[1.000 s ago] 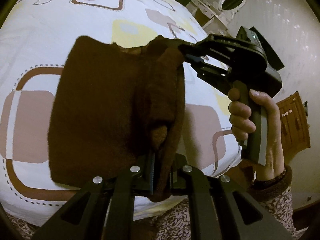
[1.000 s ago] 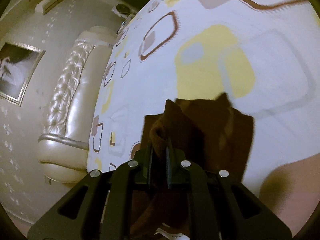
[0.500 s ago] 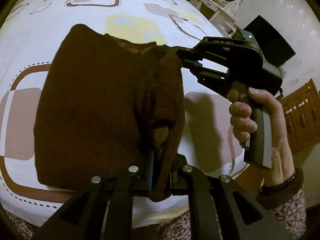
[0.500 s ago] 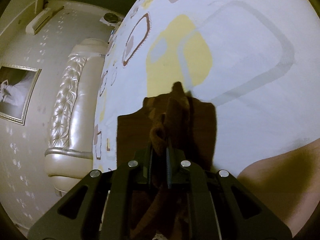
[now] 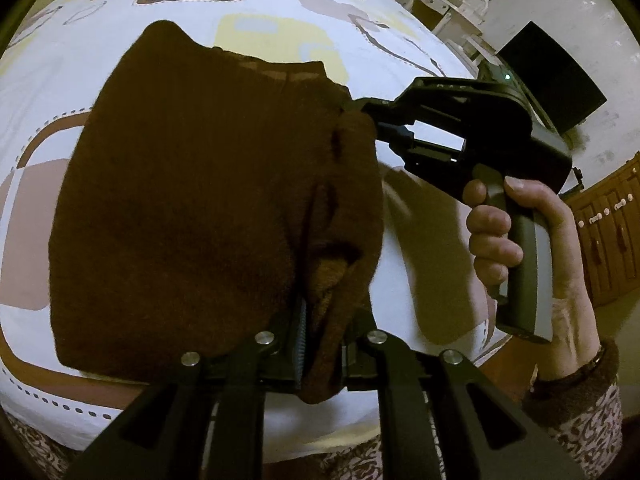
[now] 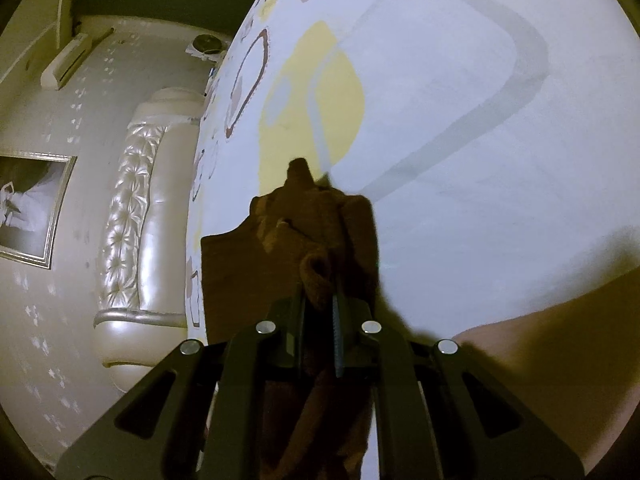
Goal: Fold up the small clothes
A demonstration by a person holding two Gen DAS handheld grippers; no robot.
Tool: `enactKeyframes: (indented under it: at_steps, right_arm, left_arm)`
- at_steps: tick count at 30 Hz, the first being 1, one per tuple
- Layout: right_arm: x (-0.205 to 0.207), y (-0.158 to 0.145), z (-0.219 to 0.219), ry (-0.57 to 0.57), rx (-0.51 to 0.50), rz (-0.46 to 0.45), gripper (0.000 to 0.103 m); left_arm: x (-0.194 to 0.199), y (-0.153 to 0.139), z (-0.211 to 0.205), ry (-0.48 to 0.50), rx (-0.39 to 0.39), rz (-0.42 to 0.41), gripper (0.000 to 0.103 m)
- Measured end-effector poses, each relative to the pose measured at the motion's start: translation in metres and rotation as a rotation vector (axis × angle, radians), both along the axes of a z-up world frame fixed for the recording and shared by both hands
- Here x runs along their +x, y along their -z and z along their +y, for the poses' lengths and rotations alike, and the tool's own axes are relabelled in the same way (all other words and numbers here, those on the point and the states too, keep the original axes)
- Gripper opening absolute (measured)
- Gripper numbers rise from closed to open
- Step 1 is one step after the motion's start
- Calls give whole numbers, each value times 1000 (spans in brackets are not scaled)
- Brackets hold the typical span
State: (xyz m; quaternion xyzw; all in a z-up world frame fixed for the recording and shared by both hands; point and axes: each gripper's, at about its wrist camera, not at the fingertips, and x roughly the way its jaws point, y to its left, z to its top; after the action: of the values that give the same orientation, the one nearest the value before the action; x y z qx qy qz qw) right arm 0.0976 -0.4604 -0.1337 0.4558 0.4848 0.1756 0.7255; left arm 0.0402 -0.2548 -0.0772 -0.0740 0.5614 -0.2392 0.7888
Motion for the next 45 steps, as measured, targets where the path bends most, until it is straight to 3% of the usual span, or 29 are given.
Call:
enactKeyframes:
  at_steps: [9,14,17,20,23,25,29,36,38,45]
  right_arm:
    - [4,-4,-1,-6,5,-54,10]
    - [12,-2,5,-7,-25,-54,10]
    - [13,1,3,15,-26,-51,11]
    - [11,2,-4,49,-21,-51,15]
    - [4,0,-17,95,-15,-58,28]
    - [-3,-4,-26,119,-13,-65,48]
    - [-16,-11,-34,111,5,-82,60]
    - [-26,-5,-10,35,-1,-78,65]
    - [-23,-2,-5,25,9,-78,65]
    - [-2,3,6,24,42,-100,67]
  left_arm:
    - [-3,-2,-2,-14,6,-13,15]
    - [-4,-2,-4,-13,-19,-4,36]
    - [-9,-3,-5,9,-48,-16,54]
    - [-17,-5,-5,39,-63,-45,64]
    - [-29,-10,2,104,-102,-51,67]
    - [-37,-14,13,132,-133,-51,67]
    - [-44,-31,59,119,-226,-62,71]
    - [16,-35,127,-33,-224,-121,73]
    - [39,-33,133,-50,-213,-125,73]
    - [114,-16,130,-26,-280,-83,73]
